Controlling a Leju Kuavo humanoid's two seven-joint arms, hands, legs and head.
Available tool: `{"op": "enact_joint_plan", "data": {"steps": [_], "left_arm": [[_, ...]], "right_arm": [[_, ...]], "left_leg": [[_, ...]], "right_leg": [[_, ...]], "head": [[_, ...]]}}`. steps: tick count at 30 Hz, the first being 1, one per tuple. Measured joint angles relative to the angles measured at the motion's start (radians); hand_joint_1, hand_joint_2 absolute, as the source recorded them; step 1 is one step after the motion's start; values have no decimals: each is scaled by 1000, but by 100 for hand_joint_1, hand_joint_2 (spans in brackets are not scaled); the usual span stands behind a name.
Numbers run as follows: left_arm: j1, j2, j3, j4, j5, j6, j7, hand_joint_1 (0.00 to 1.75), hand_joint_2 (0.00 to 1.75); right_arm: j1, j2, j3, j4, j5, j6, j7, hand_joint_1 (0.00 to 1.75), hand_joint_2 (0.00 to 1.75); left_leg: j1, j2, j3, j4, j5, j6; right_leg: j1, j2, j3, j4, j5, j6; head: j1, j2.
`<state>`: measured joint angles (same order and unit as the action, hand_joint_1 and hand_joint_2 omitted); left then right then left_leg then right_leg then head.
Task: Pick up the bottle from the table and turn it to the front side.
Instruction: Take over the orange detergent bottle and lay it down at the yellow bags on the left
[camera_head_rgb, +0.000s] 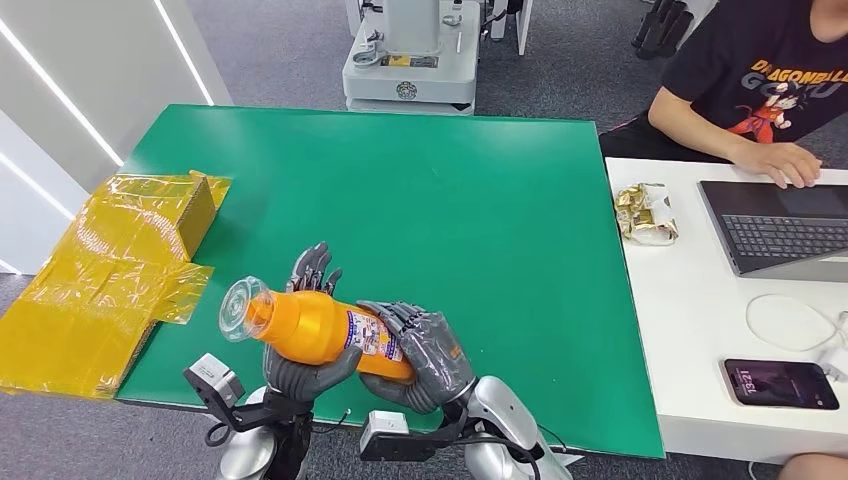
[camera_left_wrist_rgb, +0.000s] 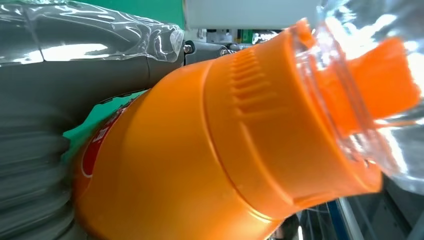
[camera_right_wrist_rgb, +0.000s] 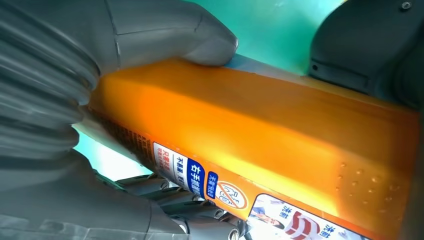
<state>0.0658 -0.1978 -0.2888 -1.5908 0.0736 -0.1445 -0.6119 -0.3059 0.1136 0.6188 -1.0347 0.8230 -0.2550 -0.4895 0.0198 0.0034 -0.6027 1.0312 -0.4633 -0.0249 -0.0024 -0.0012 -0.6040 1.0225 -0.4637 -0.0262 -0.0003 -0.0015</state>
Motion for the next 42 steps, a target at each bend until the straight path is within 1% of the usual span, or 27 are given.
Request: {"op": "enact_joint_plan", "data": {"steps": [8, 9, 12, 13, 20, 29, 30, 31, 32, 33, 34, 35, 36, 37, 42], "left_arm": [[7, 0, 2, 0, -28, 86, -29, 0, 175], [9, 0, 2, 0, -29, 92, -31, 12, 175], [12, -1, 6, 0, -31, 103, -37, 140, 175], [13, -1, 7, 0, -32, 108, -41, 172, 175], [17, -1, 8, 0, -33, 133, -59, 175, 175], [16, -1, 8, 0, -22, 136, -64, 175, 175], [15, -1, 8, 0, -21, 136, -64, 175, 175], [15, -1, 8, 0, -21, 136, -64, 175, 175], [15, -1, 8, 0, -21, 136, -64, 175, 175], [14, -1, 8, 0, -21, 136, -64, 175, 175], [14, -1, 8, 0, -21, 136, -64, 175, 175], [13, -1, 8, 0, -21, 136, -64, 175, 175], [11, -1, 8, 0, -21, 136, -64, 175, 175], [9, -1, 8, 0, -21, 136, -64, 175, 175], [-1, -1, 10, 0, -18, 146, -64, 175, 175]], "right_arm": [[12, -6, -3, -7, 6, 13, 16, 175, 175], [12, -6, -3, -6, 6, 13, 16, 175, 175], [11, -6, -3, -2, 6, 12, 17, 175, 175], [11, -6, -3, -1, 7, 12, 18, 175, 175], [4, -6, -3, 1, 23, 2, 31, 175, 175], [5, -6, -1, 9, 38, -50, 30, 175, 175], [5, -6, 0, 10, 38, -51, 29, 169, 175], [6, -6, 0, 11, 38, -53, 28, 158, 175], [6, -6, 0, 12, 38, -55, 28, 138, 175], [6, -6, 1, 12, 37, -57, 27, 105, 175], [6, -6, 1, 13, 34, -61, 26, 67, 175], [6, -6, 1, 14, 30, -65, 24, 34, 175], [6, -6, 2, 15, 26, -70, 23, 11, 175], [7, -6, 2, 17, 22, -75, 21, 0, 175], [15, -6, 3, 11, -40, -127, 13, 0, 175]], "left_leg": [[0, 0, 0, 0, 0, 0], [0, 0, 0, 0, 0, 0], [0, 0, 0, 0, 0, 0], [0, 0, 0, 0, 0, 0], [0, 0, 0, 0, 0, 0], [0, 0, 0, 0, 0, 0], [0, 0, 0, 0, 0, 0], [0, 0, 0, 0, 0, 0], [0, 0, 0, 0, 0, 0], [0, 0, 0, 0, 0, 0], [0, 0, 0, 0, 0, 0], [0, 0, 0, 0, 0, 0], [0, 0, 0, 0, 0, 0], [0, 0, 0, 0, 0, 0], [0, 0, 0, 0, 0, 0]], "right_leg": [[0, 0, 0, 0, 0, 0], [0, 0, 0, 0, 0, 0], [0, 0, 0, 0, 0, 0], [0, 0, 0, 0, 0, 0], [0, 0, 0, 0, 0, 0], [0, 0, 0, 0, 0, 0], [0, 0, 0, 0, 0, 0], [0, 0, 0, 0, 0, 0], [0, 0, 0, 0, 0, 0], [0, 0, 0, 0, 0, 0], [0, 0, 0, 0, 0, 0], [0, 0, 0, 0, 0, 0], [0, 0, 0, 0, 0, 0], [0, 0, 0, 0, 0, 0], [0, 0, 0, 0, 0, 0]], "head": [[0, 0], [0, 0], [0, 0], [0, 0], [0, 0], [0, 0], [0, 0], [0, 0], [0, 0], [0, 0], [0, 0], [0, 0], [0, 0], [0, 0], [0, 0]]}}
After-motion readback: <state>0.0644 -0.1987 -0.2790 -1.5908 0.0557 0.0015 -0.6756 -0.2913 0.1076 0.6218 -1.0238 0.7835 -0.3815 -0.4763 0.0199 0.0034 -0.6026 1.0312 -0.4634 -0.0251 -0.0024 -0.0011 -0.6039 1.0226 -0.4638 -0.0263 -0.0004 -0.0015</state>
